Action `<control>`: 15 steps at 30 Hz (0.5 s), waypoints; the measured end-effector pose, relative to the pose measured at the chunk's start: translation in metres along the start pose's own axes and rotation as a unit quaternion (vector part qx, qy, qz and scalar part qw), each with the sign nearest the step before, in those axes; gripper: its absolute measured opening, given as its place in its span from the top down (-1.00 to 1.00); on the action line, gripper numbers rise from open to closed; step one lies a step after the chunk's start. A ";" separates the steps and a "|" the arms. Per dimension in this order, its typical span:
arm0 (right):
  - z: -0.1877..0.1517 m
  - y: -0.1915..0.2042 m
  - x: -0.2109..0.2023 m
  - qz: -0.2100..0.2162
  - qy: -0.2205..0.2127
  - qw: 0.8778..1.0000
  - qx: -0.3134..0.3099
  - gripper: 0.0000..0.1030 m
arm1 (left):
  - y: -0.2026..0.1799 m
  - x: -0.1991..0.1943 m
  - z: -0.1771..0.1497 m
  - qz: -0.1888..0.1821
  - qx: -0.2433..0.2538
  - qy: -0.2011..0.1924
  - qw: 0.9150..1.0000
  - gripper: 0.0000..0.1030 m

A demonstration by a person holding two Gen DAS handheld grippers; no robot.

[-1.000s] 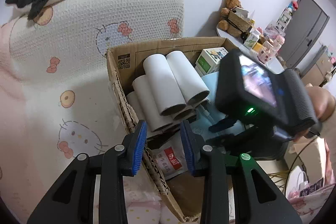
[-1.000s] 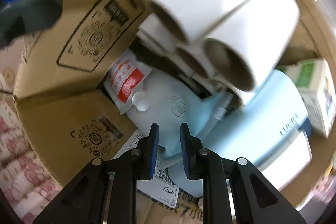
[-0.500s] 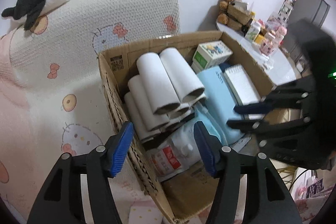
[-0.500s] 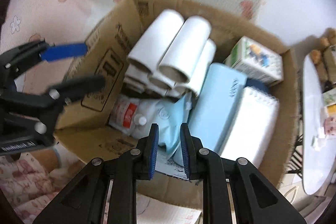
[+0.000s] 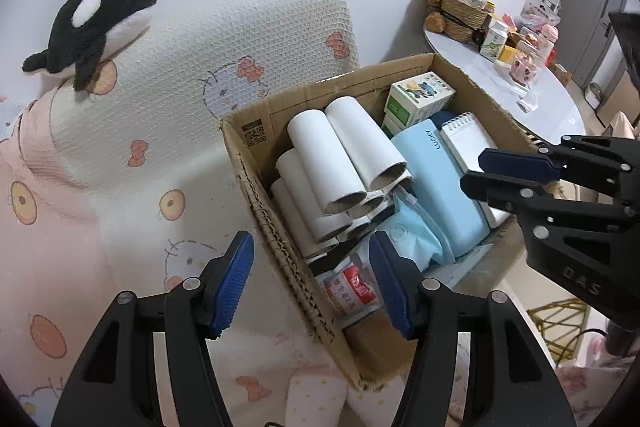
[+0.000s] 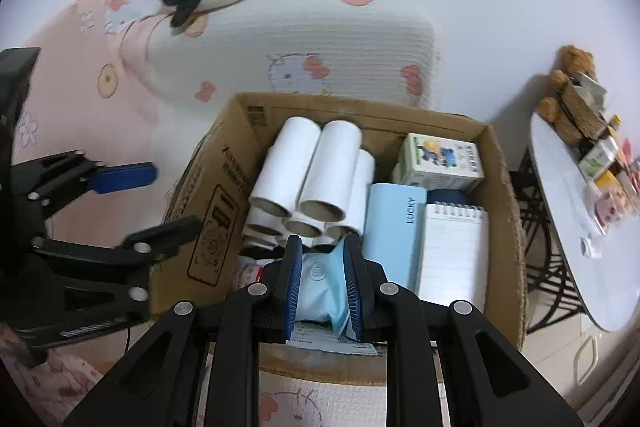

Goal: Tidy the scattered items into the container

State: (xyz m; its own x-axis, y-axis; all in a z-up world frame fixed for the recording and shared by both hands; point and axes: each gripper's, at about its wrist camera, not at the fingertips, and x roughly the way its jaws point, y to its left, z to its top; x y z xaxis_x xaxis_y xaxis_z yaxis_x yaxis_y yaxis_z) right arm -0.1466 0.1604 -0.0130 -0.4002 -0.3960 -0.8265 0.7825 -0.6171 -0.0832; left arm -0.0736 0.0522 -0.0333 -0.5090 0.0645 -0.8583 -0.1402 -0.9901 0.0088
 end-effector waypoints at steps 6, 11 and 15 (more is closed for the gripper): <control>0.002 0.006 -0.019 -0.054 -0.027 0.998 0.017 0.37 | -0.014 -0.031 -0.001 0.009 0.041 -0.049 0.998 -0.25; -0.009 0.006 -0.046 -0.141 -0.069 0.987 0.036 -0.24 | -0.019 -0.033 -0.007 -0.017 0.041 -0.051 0.998 -0.25; -0.017 0.017 -0.051 -0.194 -0.061 0.979 0.014 -0.36 | -0.006 -0.034 -0.008 -0.005 0.013 -0.055 0.998 -0.24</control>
State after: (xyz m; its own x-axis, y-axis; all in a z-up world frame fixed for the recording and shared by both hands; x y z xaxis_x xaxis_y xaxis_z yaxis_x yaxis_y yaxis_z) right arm -0.1054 0.1815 0.0183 -0.7201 -0.2053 -0.6628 0.5470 -0.7556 -0.3604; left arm -0.0483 0.0553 -0.0086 -0.5980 0.0899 -0.7964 -0.1669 -0.9859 0.0140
